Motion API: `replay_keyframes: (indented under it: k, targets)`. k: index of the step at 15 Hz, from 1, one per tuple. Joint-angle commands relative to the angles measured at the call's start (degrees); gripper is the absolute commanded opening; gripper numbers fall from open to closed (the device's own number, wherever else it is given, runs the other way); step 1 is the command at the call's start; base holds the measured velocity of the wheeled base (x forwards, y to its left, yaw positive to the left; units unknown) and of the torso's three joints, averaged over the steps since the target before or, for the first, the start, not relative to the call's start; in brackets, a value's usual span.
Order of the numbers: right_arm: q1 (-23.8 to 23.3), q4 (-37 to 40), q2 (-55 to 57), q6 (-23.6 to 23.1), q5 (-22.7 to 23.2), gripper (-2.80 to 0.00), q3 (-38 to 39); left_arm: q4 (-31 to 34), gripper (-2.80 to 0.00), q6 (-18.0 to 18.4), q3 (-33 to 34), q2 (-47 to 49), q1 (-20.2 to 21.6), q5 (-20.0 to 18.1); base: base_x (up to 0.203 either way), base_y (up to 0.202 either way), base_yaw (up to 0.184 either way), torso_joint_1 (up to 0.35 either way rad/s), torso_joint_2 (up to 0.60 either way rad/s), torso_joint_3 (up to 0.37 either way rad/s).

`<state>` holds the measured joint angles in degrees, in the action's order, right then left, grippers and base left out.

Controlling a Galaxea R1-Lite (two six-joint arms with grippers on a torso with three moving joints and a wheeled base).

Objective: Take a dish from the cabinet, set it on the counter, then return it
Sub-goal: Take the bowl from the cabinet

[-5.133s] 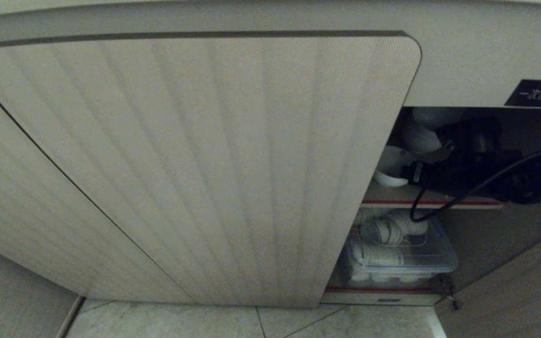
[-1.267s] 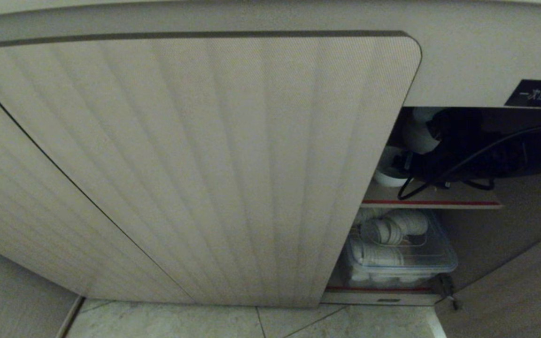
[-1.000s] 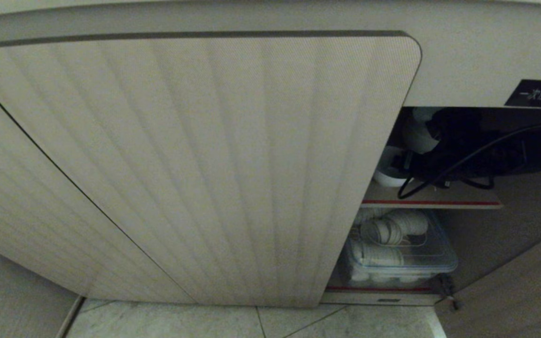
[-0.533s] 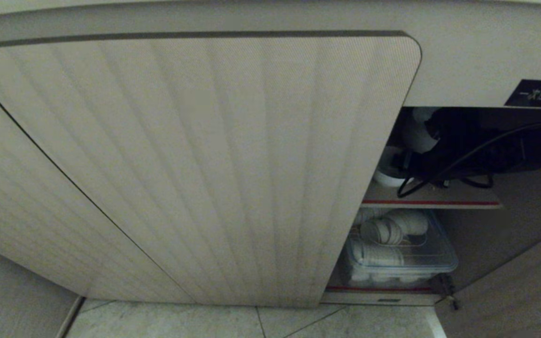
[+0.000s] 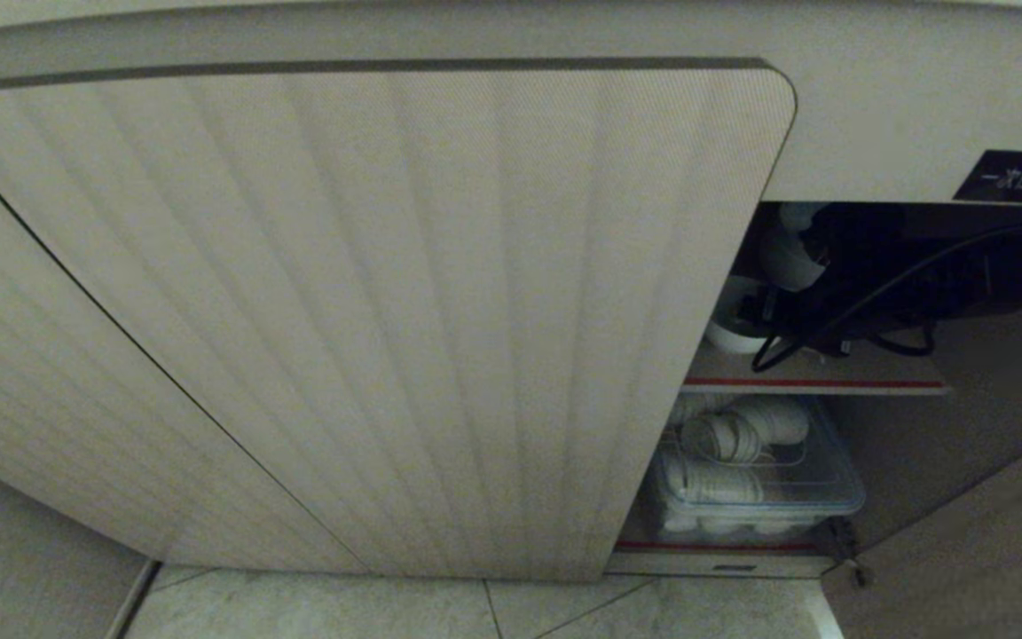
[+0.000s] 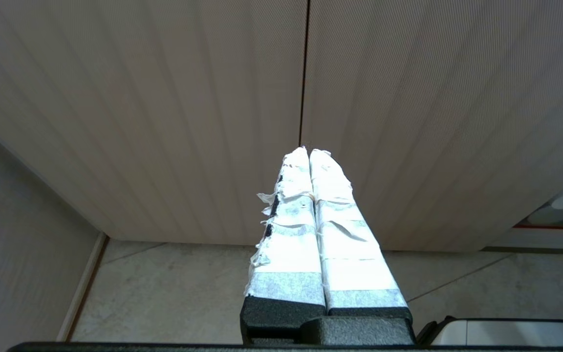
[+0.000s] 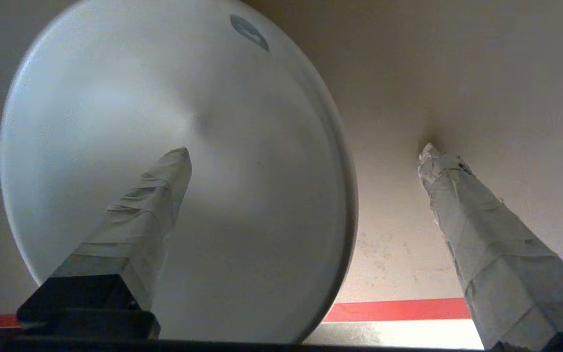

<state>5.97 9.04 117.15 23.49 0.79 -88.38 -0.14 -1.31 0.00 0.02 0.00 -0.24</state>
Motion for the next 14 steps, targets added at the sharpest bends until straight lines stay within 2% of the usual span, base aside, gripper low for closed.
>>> replay_keyframes:
  k: [1, 14]
  targets:
    - [0.0, 0.4, 0.1, 0.1, 0.1, 0.0, 0.0, 0.0, -2.8, 0.0, 0.0, 0.0, 0.0, 0.0, 0.0, 0.0, 0.0, 0.0, 0.0, 0.0]
    - [0.0, 1.4, 1.0, 0.1, 0.0, 0.0, -2.0, 0.0, -2.8, 0.0, 0.0, 0.0, 0.0, 0.0, 0.0, 0.0, 0.0, 0.0, 0.0, 0.0]
